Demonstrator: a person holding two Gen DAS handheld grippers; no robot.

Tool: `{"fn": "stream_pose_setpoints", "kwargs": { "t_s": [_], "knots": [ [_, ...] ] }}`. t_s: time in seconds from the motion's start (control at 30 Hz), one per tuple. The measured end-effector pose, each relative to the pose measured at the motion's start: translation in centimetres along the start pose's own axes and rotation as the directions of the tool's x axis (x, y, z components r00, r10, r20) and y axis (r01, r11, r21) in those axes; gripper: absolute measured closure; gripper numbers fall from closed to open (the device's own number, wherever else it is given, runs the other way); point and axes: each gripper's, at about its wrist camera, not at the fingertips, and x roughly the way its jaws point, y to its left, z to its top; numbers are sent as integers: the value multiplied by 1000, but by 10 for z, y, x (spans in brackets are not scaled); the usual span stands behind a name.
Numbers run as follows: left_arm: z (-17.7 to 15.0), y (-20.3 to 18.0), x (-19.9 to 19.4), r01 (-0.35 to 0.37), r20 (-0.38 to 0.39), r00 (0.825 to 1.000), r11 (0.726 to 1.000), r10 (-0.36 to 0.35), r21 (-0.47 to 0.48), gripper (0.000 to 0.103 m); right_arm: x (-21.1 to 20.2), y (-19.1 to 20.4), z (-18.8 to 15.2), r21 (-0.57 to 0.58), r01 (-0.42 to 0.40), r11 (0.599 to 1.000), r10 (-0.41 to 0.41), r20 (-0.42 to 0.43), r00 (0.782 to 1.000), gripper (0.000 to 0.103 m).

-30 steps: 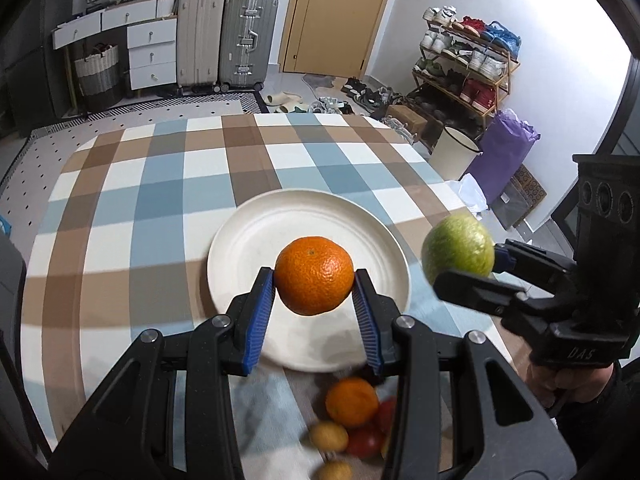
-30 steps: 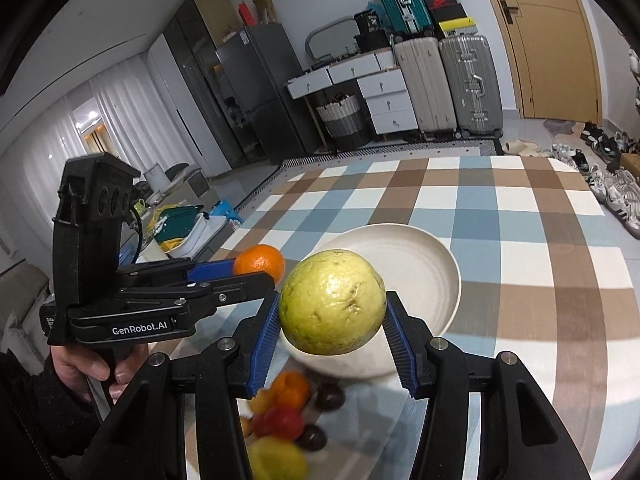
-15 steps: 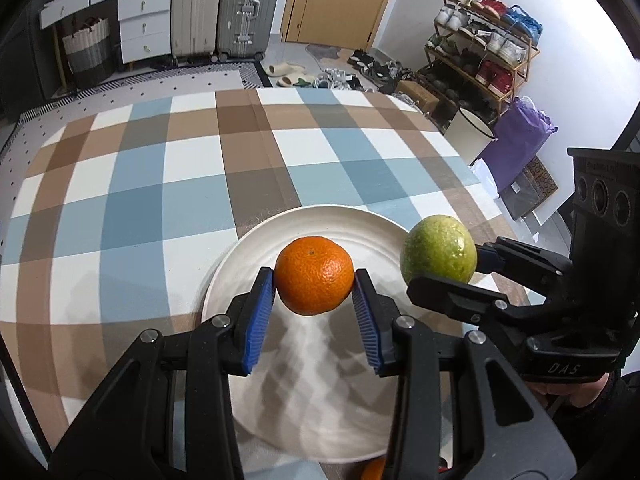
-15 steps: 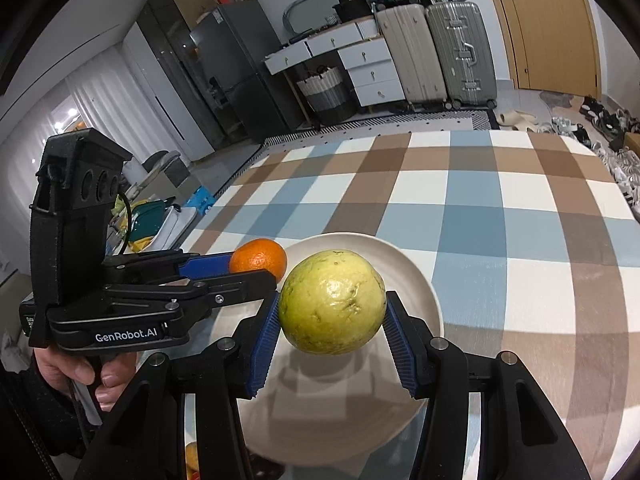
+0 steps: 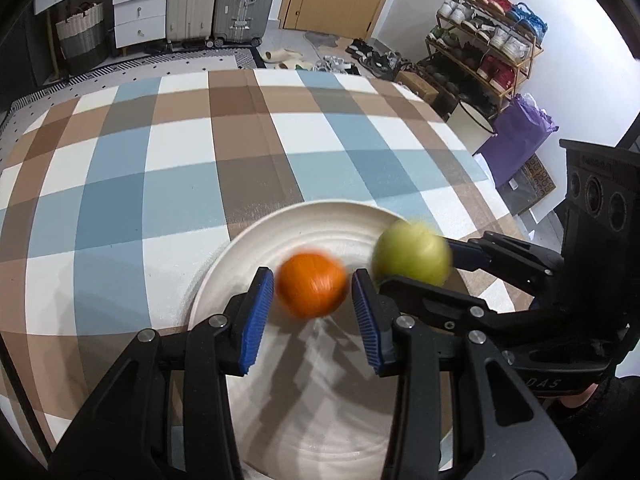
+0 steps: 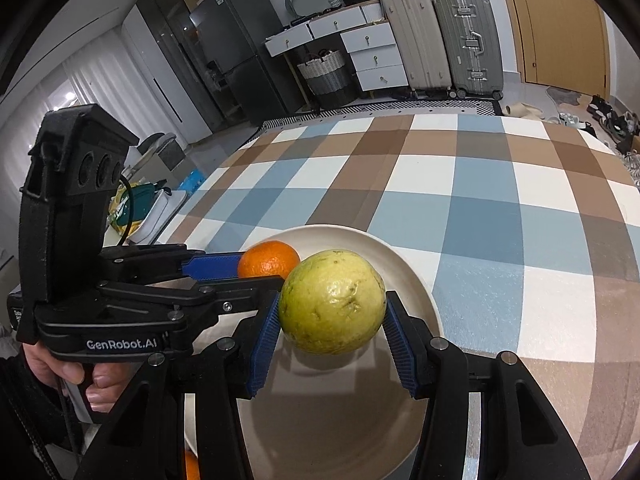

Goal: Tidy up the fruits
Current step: 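Carry the orange over the plate and release it with the left gripper, then withdraw the left gripper from the plate back toward the fruit cluster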

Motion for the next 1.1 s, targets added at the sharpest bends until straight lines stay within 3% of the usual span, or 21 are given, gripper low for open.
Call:
{"fn": "stream_pose_setpoints", "kwargs": {
  "t_s": [0.17, 0.7, 0.93, 1.0, 1.1],
  "knots": [
    [0, -2, -14, -14, 14, 1000, 1000, 13, 9, 65, -5, 2, 2, -14, 2, 1000, -2, 39, 999, 43],
    [-32, -10, -73, -77, 99, 992, 997, 75, 21, 64, -66, 18, -11, -2, 30, 1000, -30, 157, 987, 43],
    [-57, -27, -108, -137, 191, 974, 989, 125, 51, 57, -94, 47, -27, -32, 35, 999, -26, 222, 975, 38],
    [-64, -30, -116, -139, 204, 971, 989, 127, 45, 52, -101, 55, -33, -44, 43, 998, -31, 246, 969, 32],
    [-76, -35, -130, -173, 233, 959, 984, 162, 30, 37, -114, 67, -42, -55, 41, 998, -24, 277, 961, 28]
  ]
}}
